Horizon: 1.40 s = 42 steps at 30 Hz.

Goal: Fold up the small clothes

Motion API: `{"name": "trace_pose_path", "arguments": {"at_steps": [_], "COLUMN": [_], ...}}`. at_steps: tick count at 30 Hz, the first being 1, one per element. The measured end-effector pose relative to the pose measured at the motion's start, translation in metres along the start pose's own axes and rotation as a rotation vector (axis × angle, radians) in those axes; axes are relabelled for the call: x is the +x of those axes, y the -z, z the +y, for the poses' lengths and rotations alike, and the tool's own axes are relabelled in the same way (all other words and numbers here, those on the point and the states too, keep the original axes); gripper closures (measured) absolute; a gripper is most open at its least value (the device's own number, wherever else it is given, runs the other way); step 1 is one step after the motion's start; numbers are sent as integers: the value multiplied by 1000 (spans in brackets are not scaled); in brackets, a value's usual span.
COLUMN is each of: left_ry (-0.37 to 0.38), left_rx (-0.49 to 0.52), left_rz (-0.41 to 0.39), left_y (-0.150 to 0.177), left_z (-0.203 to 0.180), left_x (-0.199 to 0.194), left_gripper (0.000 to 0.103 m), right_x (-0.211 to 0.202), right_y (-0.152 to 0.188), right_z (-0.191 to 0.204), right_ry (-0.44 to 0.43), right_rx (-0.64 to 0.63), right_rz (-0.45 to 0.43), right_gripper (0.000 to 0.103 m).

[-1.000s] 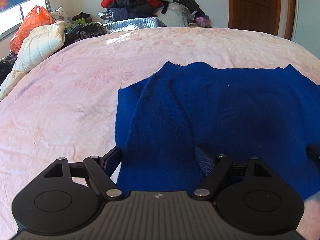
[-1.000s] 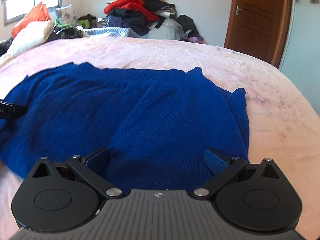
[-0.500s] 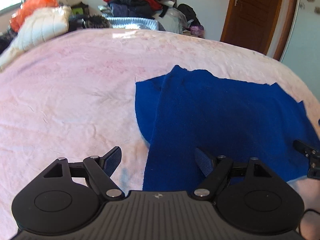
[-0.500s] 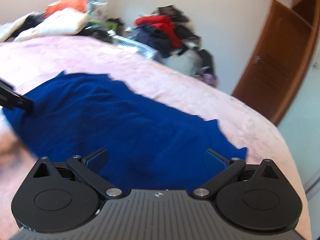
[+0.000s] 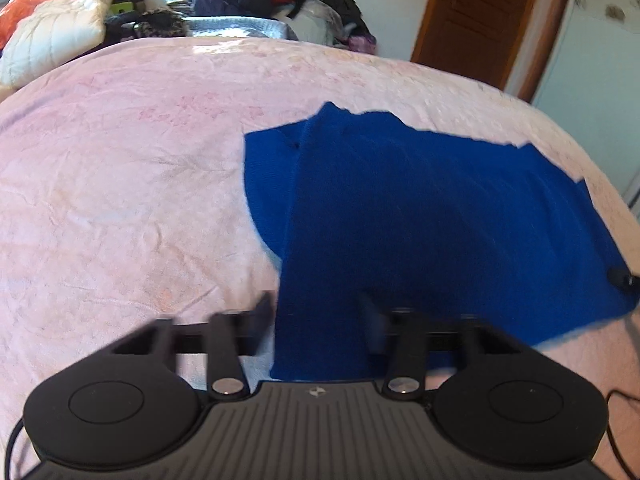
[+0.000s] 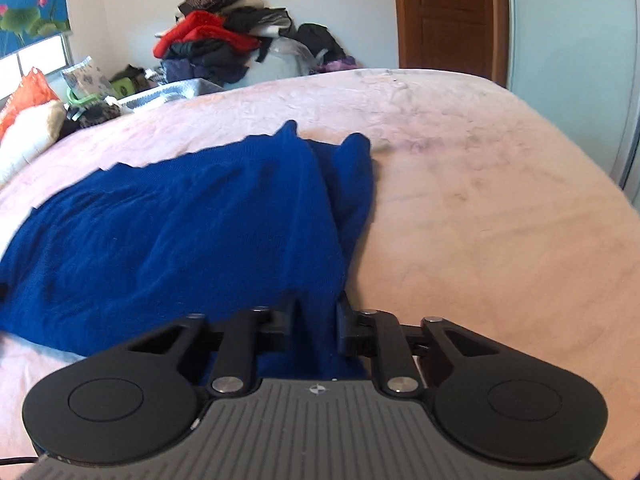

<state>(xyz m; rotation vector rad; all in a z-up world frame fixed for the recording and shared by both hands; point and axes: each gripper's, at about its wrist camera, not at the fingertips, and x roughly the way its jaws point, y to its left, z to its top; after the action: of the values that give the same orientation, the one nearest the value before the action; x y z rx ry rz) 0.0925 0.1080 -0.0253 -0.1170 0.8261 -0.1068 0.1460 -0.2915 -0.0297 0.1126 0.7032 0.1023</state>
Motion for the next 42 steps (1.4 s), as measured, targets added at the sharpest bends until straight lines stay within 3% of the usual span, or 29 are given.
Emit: {"name": "trace_pose_path", "arguments": {"at_steps": [1, 2, 4, 7, 11, 13, 15, 17, 21, 24, 27, 30, 32, 34, 37, 42], "left_ry": [7, -1, -22, -8, -15, -5, -10, -45, -106, -140, -170, -211, -229, -244, -274, -273], "left_rx": [3, 12, 39, 52, 43, 19, -6, -19, -10, -3, 14, 30, 35, 39, 60, 44], "left_rz": [-2, -10, -20, -21, 16, 20, 17, 18, 16, 25, 29, 17, 2, -28, -48, -25], "left_y": [-1, -1, -1, 4, 13, 11, 6, 2, -5, -6, -6, -6, -7, -7, -9, -13], "left_z": [-1, -3, -6, -2, 6, 9, 11, 12, 6, 1, -3, -3, -2, -1, -1, 4], "left_x": [-3, -6, -13, -24, -18, -19, -23, -25, -23, -21, -20, -22, -25, -29, -30, -21], "left_gripper": [87, 93, 98, 99, 99, 98, 97, 96, 96, 95, 91, 77, 49, 32, 31, 31], "right_x": [-1, -3, -10, -24, -23, -26, -36, -46, -46, -36, -26, -15, -6, 5, 22, 24], "right_y": [0, 0, 0, 2, 10, 10, 4, -5, -12, -6, -1, 3, 5, 11, 25, 31], "right_z": [-1, -3, -5, -11, -12, -6, 8, 31, 98, 154, 201, 232, 246, 251, 245, 232], "right_ry": [-11, -20, -34, -40, -12, 60, 147, 171, 26, -66, -90, -116, -122, -115, -119, -139], "right_rx": [17, 36, 61, 69, 17, -2, -35, -118, -321, -489, -613, -665, -655, -630, -585, -518], "right_rz": [-8, -16, -29, -36, 26, 9, -56, -124, -144, -140, -163, -159, -132, -88, -12, -5], "right_gripper": [92, 93, 94, 97, 98, 86, 65, 61, 38, 36, 23, 18, 15, 14, 13, 7]}}
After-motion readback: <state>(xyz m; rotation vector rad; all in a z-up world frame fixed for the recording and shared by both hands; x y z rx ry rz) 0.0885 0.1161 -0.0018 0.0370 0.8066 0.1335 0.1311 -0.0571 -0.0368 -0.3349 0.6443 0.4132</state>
